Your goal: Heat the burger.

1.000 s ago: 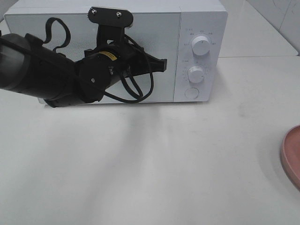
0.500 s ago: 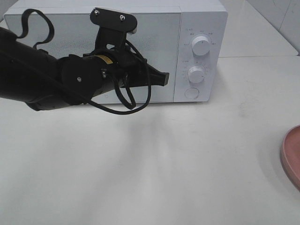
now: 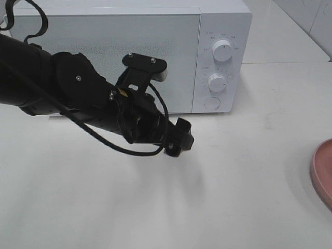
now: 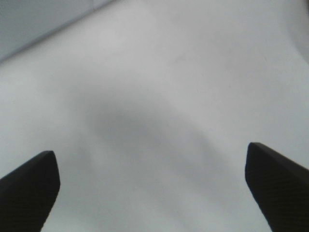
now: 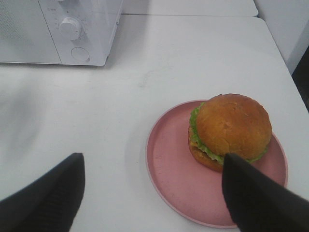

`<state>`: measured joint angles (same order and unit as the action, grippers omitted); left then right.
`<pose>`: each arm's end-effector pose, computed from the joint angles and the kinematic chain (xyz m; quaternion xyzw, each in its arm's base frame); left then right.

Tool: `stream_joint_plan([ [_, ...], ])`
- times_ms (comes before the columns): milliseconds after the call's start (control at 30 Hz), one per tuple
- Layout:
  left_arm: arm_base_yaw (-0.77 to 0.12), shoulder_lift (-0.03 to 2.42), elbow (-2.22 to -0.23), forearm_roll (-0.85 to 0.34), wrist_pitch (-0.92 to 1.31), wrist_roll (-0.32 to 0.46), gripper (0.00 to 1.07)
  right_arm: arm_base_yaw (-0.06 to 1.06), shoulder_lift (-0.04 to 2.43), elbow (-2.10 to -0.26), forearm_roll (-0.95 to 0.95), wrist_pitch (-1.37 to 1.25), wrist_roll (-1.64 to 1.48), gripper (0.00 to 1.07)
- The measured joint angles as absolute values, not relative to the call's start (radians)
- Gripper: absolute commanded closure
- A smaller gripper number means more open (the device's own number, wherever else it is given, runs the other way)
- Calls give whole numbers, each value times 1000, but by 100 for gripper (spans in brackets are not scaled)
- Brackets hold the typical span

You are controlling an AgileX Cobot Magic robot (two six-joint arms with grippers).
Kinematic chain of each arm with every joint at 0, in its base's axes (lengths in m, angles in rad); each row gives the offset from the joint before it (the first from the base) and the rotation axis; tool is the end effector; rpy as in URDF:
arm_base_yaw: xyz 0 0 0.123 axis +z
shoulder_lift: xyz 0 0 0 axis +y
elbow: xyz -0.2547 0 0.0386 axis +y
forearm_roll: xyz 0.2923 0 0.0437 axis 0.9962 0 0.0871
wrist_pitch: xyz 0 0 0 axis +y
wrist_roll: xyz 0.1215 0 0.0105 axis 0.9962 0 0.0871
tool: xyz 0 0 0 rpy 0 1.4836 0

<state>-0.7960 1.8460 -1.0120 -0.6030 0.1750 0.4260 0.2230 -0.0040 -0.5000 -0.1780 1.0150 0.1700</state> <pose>0.2791 -0.3024 0.0760 0.3057 0.8909 -0.1958 0.2731 0.0920 0.0020 0.2911 -0.0206 0.8364 0.0184 0.5474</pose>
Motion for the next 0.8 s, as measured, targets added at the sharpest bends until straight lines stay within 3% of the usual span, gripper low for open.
stream_joint_plan([
  [400,-796,1747,-1012,-406,555,406,6,223,-4,-500,-178,1015,170,31],
  [633,-742,1634,-1012,-225,730,196,6,223,-4,-500,-178,1015,170,31],
  [767,-666,1601,-1012,-201,795,169,6,223,-4,-500,-178,1015,170,31],
  [800,-601,1579,-1012,-195,840,164,6,223,-4,-500,-178,1015,170,31],
])
